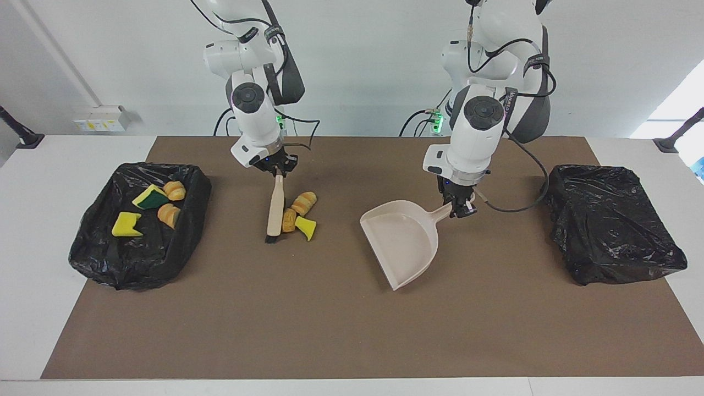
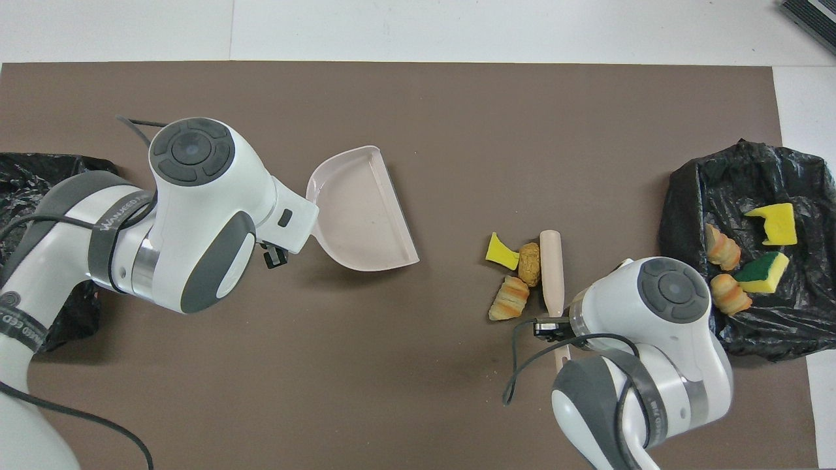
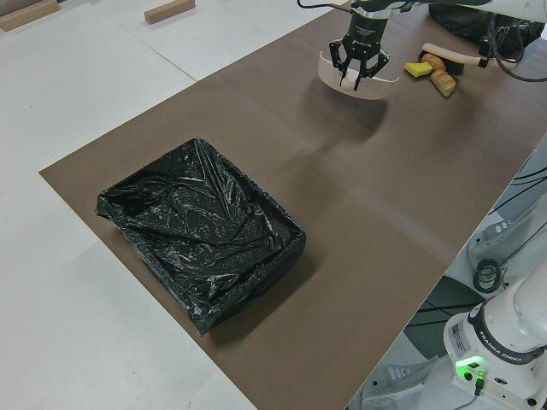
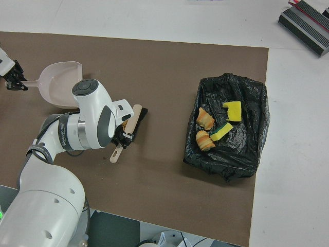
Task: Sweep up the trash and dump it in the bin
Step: 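Place the dustpan beside the scraps while the right gripper positions the brush, then sweep the scraps into the dustpan with the brush in the right gripper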
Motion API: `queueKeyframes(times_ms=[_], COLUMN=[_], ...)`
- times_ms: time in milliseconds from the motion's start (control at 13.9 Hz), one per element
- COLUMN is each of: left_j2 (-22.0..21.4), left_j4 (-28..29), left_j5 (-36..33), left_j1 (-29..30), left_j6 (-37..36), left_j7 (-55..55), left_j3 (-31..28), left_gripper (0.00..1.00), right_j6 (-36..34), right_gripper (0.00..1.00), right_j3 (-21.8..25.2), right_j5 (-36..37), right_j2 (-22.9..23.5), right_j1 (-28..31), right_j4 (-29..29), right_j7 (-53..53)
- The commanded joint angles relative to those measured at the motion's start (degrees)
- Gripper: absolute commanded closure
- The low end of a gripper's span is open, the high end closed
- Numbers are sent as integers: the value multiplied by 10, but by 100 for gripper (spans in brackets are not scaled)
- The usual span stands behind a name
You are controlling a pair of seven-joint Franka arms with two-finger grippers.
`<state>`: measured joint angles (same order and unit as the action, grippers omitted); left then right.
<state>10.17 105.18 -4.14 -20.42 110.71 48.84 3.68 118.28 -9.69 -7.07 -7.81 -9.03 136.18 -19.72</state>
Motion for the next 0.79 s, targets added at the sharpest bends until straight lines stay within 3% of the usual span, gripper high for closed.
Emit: queueKeyframes(times_ms=[0, 143, 717], left_j2=[-62, -74, -73], left_j4=[96, 144, 181], left_j5=[-5, -4, 1], left_j1=[-9, -29, -49], left_j6=[48, 97, 130], left_j7=[29, 21, 14], left_j3=[0, 1, 3], left_gripper=[100, 100, 100], right_j6=[19, 20, 64], right_gripper=[100, 100, 100], right_j3=[-1, -2, -2], right_j5=[-31, -32, -67], right_j2=[4, 3, 11], right_j1=[-21, -23, -56], right_j4=[7, 7, -1], right_j7=[-59, -69, -161])
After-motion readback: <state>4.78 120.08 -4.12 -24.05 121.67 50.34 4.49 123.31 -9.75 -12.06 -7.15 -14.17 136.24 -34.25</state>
